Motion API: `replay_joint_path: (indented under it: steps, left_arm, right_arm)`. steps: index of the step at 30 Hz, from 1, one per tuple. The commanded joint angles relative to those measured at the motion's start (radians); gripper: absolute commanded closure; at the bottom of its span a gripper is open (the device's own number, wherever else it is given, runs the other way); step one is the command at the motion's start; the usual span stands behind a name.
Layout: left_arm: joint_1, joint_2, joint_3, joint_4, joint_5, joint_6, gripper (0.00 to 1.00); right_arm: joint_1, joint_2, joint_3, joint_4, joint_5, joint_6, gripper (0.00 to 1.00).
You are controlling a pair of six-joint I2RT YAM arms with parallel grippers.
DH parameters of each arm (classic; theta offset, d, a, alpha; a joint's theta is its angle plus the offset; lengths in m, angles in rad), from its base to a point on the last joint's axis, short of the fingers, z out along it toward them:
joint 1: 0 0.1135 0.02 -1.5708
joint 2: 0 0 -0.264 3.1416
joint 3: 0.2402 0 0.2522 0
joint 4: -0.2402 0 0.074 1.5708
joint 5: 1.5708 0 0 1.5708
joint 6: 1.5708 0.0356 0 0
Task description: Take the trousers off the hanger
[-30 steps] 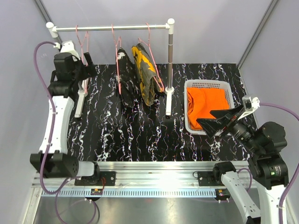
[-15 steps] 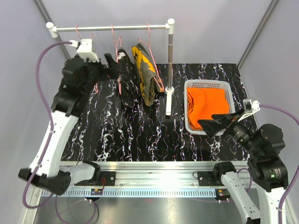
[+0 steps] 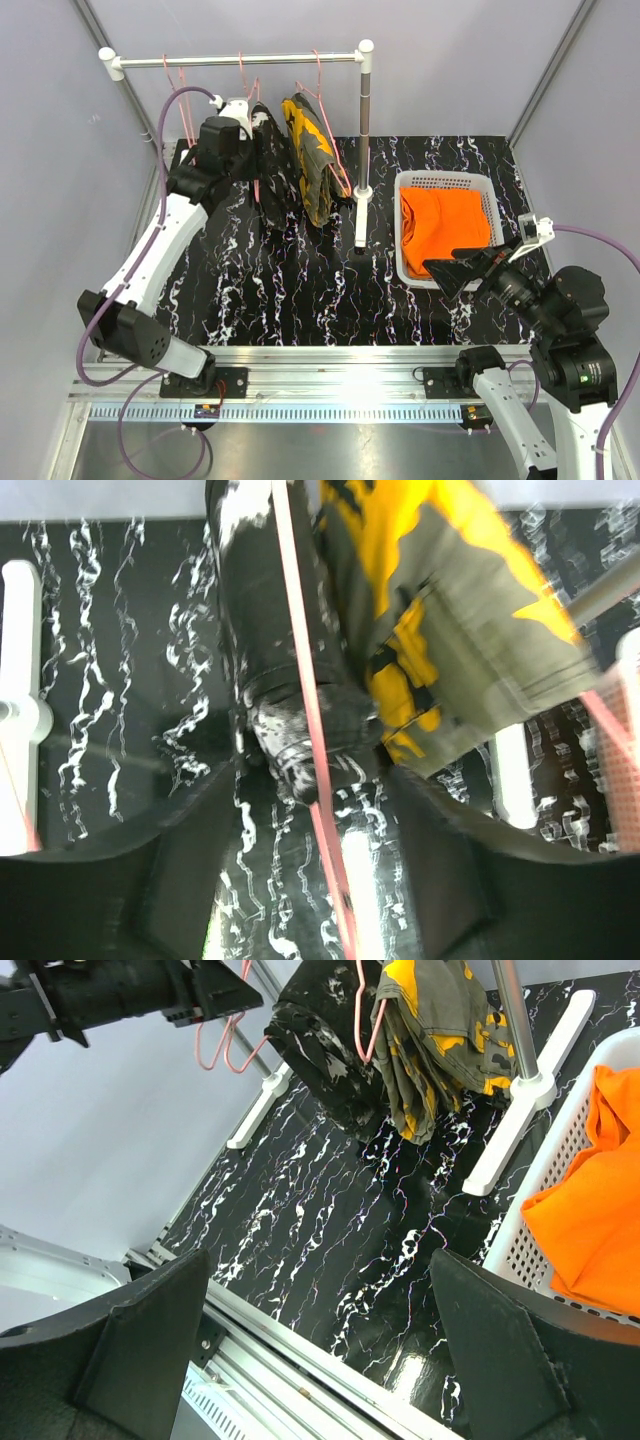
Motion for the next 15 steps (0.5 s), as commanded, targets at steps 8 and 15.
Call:
replay_joint_path:
  steps: [8,15]
  left_arm:
    - [0.0,0.087,0.097,0.001,-0.062,0.026,0.8]
    - [0.0,0.096,0.168,-0.01,-0.076,-0.011,1.0]
  right_arm:
    - [0.0,-0.025,-0.006,0.022,-0.037,-0.017,0.01]
    - [0.0,-0.025,-0.015,0.026,-0.042,-0.025,0.01]
